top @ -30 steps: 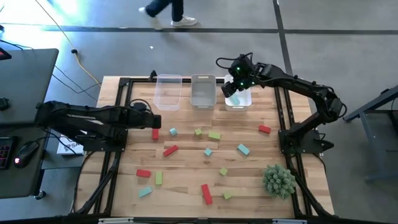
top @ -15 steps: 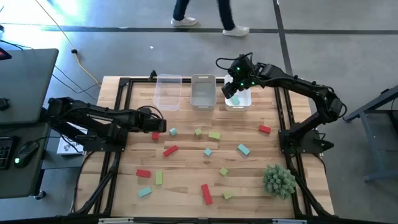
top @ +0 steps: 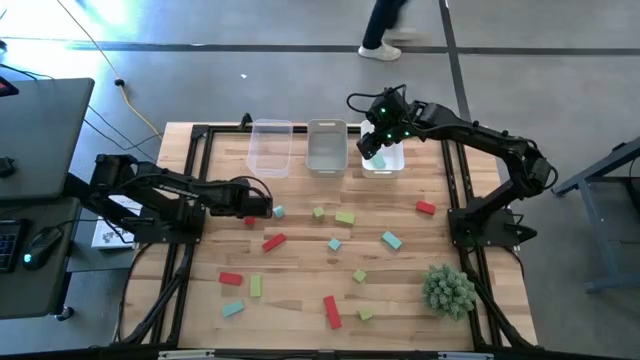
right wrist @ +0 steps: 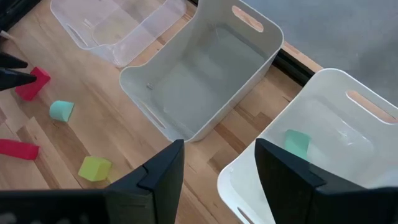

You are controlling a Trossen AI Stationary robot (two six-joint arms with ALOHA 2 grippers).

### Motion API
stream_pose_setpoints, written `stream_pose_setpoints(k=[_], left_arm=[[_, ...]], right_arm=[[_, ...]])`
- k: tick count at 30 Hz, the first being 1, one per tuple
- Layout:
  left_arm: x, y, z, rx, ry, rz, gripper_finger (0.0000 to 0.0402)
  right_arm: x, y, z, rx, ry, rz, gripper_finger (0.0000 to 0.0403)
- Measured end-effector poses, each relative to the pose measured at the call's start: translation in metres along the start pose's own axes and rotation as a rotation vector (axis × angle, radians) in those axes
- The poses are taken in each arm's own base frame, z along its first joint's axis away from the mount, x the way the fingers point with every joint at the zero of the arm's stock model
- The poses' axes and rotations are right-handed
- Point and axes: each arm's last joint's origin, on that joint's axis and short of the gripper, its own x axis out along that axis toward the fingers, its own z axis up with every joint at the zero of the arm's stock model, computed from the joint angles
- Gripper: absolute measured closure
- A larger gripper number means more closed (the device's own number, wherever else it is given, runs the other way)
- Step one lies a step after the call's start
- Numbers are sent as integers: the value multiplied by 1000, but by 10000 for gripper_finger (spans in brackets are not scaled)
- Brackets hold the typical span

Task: Sort & place blocks by color
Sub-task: Put the red block into the transparent bin

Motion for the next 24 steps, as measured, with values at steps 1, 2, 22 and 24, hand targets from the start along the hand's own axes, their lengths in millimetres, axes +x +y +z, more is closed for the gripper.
stream_pose_setpoints(k=[1, 2, 22, 24], left_arm=[[1, -1, -1, 2, 1, 2, 216], [2, -1, -3, 3, 1, 5, 216], [20, -9, -13, 88, 14, 71, 247], [20, -8, -13, 123, 17, 74, 271]], right_arm=[[0, 0, 0, -4, 0, 0, 217], [0, 0, 0, -5, 0, 0, 217], [0, 0, 0, -4, 0, -1, 217], [0, 0, 0, -4, 1, 0, 217]])
